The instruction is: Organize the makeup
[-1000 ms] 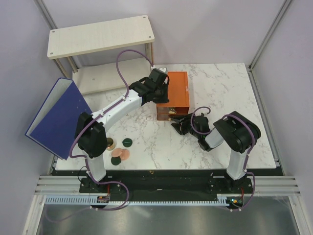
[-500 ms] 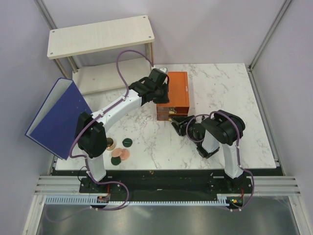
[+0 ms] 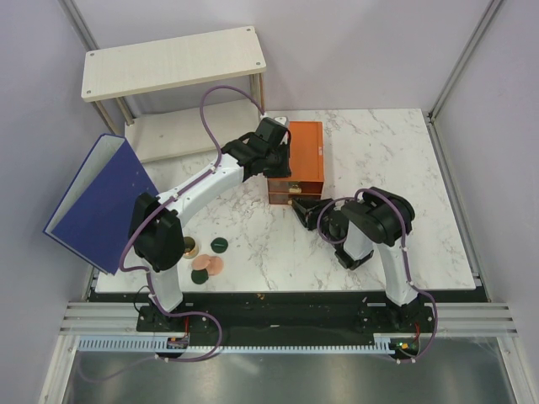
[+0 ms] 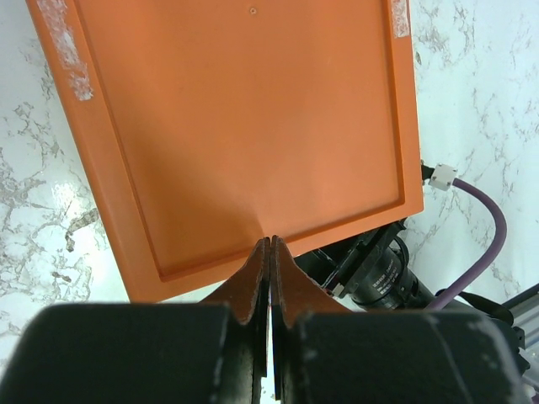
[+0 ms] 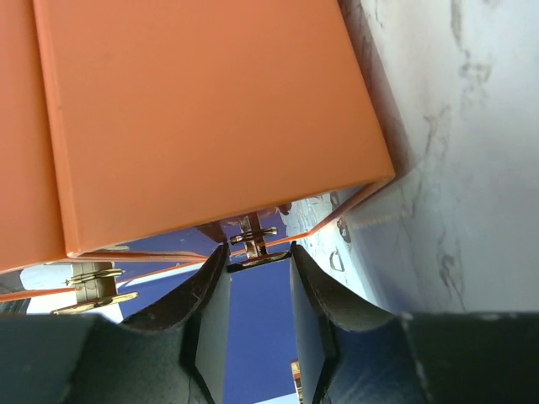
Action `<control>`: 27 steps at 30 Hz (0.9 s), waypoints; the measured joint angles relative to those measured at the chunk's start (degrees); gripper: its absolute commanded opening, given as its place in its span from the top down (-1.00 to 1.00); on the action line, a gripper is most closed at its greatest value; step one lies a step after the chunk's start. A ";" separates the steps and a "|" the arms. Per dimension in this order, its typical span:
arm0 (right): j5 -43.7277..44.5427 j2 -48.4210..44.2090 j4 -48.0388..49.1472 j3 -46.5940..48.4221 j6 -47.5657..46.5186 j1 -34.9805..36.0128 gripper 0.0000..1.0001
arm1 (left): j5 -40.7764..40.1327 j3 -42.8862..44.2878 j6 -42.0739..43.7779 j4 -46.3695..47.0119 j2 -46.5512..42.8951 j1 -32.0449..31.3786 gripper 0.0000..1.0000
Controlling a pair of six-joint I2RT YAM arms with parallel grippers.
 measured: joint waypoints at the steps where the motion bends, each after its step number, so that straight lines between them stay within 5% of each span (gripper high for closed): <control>1: -0.02 0.15 -0.02 0.26 0.09 0.00 0.57 | 0.00 -0.02 0.00 0.00 0.00 0.02 0.96; 27: -1.22 -6.64 -3.63 -5.68 -0.02 3.37 0.75 | 0.13 -0.39 -0.02 -0.83 -0.04 0.92 0.97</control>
